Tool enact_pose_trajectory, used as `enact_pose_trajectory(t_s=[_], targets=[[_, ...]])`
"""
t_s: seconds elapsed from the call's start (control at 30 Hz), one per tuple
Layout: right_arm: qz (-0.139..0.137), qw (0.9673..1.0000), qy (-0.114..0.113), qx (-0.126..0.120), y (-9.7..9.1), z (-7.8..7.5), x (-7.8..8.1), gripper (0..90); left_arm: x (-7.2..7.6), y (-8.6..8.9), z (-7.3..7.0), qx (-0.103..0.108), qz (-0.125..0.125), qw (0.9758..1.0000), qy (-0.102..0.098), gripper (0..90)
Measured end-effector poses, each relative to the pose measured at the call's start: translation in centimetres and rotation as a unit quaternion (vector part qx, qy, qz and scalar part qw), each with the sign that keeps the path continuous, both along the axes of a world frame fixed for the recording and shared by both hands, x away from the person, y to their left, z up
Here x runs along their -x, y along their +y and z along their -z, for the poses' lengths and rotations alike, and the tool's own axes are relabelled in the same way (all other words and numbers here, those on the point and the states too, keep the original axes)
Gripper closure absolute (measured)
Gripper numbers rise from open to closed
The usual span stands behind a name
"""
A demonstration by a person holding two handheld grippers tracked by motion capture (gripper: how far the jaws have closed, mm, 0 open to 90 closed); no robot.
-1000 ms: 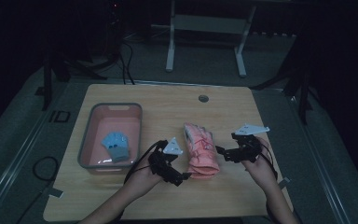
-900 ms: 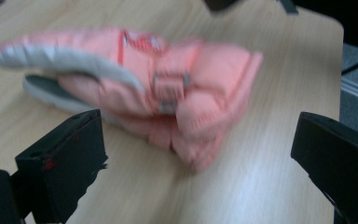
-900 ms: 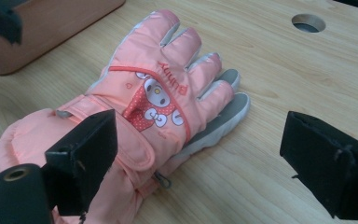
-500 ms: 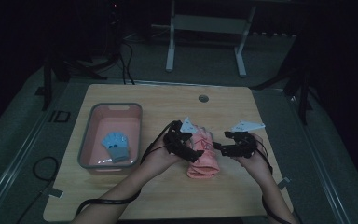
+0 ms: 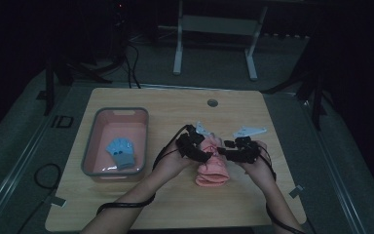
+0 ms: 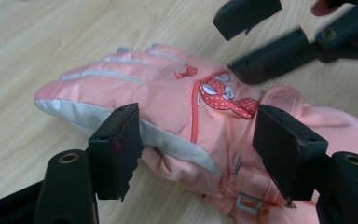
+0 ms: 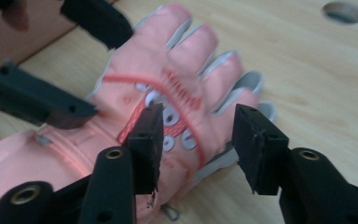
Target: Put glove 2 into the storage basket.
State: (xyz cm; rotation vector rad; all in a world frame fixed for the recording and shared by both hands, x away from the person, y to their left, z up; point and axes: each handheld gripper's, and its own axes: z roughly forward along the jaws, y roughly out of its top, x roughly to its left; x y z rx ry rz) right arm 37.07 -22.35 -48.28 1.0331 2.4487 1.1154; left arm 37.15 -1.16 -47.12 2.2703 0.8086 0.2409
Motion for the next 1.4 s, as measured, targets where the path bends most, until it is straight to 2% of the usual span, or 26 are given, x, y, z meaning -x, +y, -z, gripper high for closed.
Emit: enact_pose_trajectory(t_s=[0.07,0.17,0.23,0.3,0.37,0.47,0.53,0.57,0.6,0.63,0.7,0.73,0.77,0.8,0.87,0.9,0.93,0.97,1.0,1.13,1.27,1.4], targets=[[0.000,0.9999,0.007,0.011,0.3,0.6,0.1,51.7,-0.2,0.0,0.2,-0.002,-0.019,0.9998,0.003,31.9],[0.010,0.9997,0.024,0.004,0.1,1.5,0.1,50.0,-0.6,0.2,1.2,-0.007,-0.042,0.9988,0.023,31.9],[0.018,0.9988,0.045,-0.001,-0.3,2.2,-0.1,45.2,-1.0,0.4,2.6,-0.003,-0.048,0.9970,0.060,31.0],[0.026,0.9969,0.074,-0.010,-0.5,2.9,-0.4,41.9,-1.4,0.6,3.8,0.009,-0.052,0.9949,0.086,30.3],[0.035,0.9947,0.096,-0.013,-0.6,3.5,-0.7,41.2,-1.9,1.0,4.7,0.028,-0.052,0.9919,0.112,29.1],[0.048,0.9881,0.142,-0.032,-0.7,4.2,-1.5,40.4,-2.3,1.1,5.4,0.042,-0.050,0.9892,0.131,28.0],[0.051,0.9835,0.169,-0.041,-0.8,4.6,-2.0,40.5,-2.4,1.1,5.7,0.044,-0.049,0.9886,0.136,28.0],[0.051,0.9814,0.180,-0.043,-0.8,4.8,-2.3,40.9,-2.7,1.3,6.1,0.059,-0.047,0.9852,0.154,28.0],[0.049,0.9811,0.182,-0.044,-0.8,4.8,-2.4,42.2,-2.8,1.3,6.4,0.063,-0.047,0.9843,0.158,28.0],[0.045,0.9818,0.179,-0.042,-0.7,4.9,-2.4,44.7,-3.0,1.3,6.6,0.073,-0.039,0.9820,0.170,28.4],[0.040,0.9820,0.179,-0.046,-0.6,4.9,-2.3,52.9,-3.3,1.5,6.8,0.086,-0.024,0.9789,0.184,36.1],[0.038,0.9831,0.174,-0.043,-0.5,4.9,-2.2,56.7,-3.4,1.5,6.8,0.094,-0.017,0.9767,0.192,40.4],[0.036,0.9853,0.163,-0.036,-0.2,4.7,-2.0,61.4,-3.4,1.5,6.7,0.094,-0.011,0.9774,0.189,46.2],[0.038,0.9868,0.154,-0.032,0.0,4.7,-1.8,66.4,-3.4,1.6,6.7,0.095,-0.009,0.9771,0.190,50.4],[0.039,0.9874,0.150,-0.031,0.1,4.6,-1.7,69.6,-3.4,1.7,6.6,0.099,-0.007,0.9764,0.192,52.9],[0.045,0.9887,0.140,-0.032,0.4,4.5,-1.4,73.8,-3.5,1.8,6.5,0.098,-0.005,0.9758,0.195,59.6],[0.047,0.9893,0.134,-0.032,0.5,4.4,-1.2,75.1,-3.5,1.9,6.4,0.098,-0.003,0.9756,0.197,61.7],[0.048,0.9901,0.128,-0.032,0.6,4.3,-1.1,75.9,-3.4,1.8,6.2,0.094,0.000,0.9771,0.191,62.7],[0.051,0.9905,0.123,-0.031,0.7,4.2,-0.9,76.5,-3.4,1.8,6.0,0.092,0.000,0.9776,0.190,63.7],[0.054,0.9908,0.117,-0.043,0.5,3.4,-0.6,77.6,-3.2,1.9,5.0,0.094,0.004,0.9775,0.189,64.8],[0.053,0.9921,0.105,-0.043,0.7,2.1,-0.3,77.6,-3.0,2.1,3.5,0.093,0.006,0.9796,0.178,65.3],[0.048,0.9949,0.079,-0.041,1.2,0.4,0.1,77.6,-2.7,2.6,1.6,0.095,0.009,0.9820,0.163,65.6]])
